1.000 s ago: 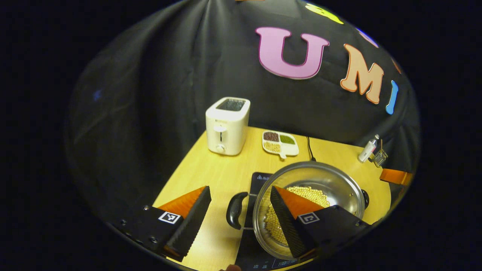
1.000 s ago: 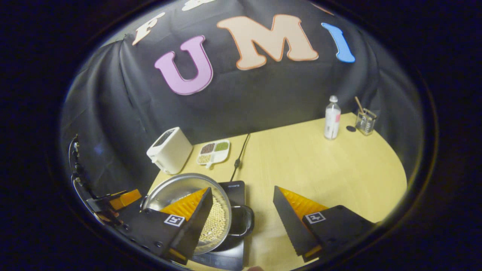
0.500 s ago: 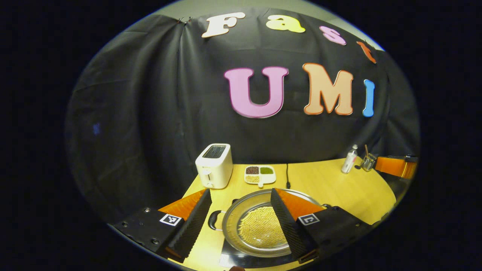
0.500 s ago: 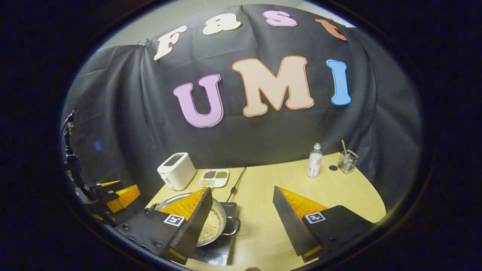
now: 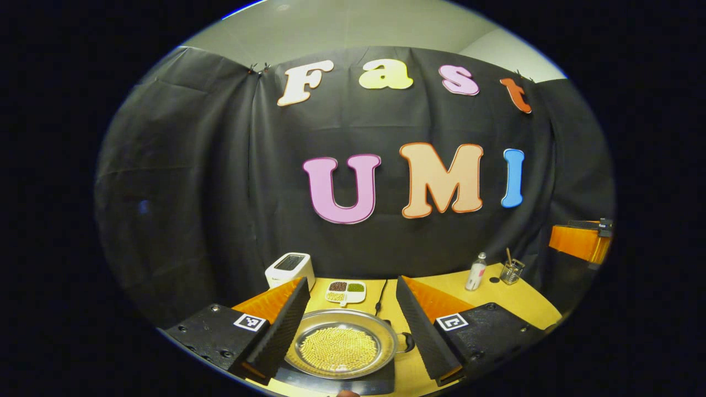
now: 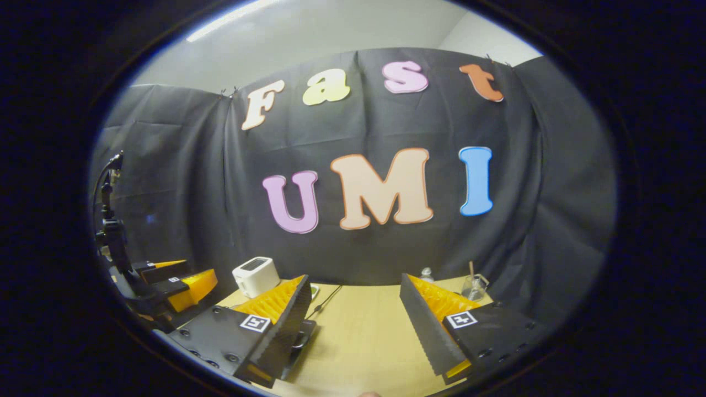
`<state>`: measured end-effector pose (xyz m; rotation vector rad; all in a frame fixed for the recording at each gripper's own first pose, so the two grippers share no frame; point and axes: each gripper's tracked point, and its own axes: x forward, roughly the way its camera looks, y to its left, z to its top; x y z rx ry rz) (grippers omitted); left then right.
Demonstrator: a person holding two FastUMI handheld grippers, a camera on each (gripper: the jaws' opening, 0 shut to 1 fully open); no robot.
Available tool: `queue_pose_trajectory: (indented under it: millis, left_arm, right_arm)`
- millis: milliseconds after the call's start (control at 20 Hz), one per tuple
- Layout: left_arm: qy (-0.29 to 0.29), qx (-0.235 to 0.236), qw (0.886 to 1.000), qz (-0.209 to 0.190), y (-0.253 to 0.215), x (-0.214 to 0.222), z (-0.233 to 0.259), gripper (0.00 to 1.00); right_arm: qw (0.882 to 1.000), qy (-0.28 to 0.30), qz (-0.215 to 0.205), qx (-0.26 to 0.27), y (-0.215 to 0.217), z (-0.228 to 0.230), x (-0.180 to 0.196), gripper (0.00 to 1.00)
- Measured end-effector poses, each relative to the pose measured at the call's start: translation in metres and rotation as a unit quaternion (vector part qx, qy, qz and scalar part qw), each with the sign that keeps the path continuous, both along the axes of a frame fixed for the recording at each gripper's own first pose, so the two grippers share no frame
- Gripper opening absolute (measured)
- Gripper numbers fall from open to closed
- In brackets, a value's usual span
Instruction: First push the handle of the pot to place it horizontally, then grasp the pot with both hands and set it on the induction cooktop.
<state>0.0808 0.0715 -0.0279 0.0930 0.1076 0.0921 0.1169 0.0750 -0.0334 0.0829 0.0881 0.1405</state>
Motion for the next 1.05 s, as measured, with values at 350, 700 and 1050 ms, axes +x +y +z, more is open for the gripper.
queue_pose_trajectory:
  millis: [350, 700, 1050]
  left_arm:
    - [-0.036, -0.006, 0.999, 0.008, -0.071, -0.024, 0.016, 0.94]
    - [-0.055, -0.017, 0.998, 0.017, -0.110, -0.040, 0.022, 0.95]
    - [-0.055, -0.002, 0.998, 0.008, -0.133, -0.045, 0.021, 0.95]
  right_arm:
    - [0.998, -0.049, -0.028, -0.001, -0.089, 0.036, -0.036, 0.99]
    - [0.995, -0.083, -0.051, -0.031, -0.138, 0.047, -0.069, 0.99]
    - [0.994, -0.089, -0.059, -0.036, -0.156, 0.044, -0.088, 0.93]
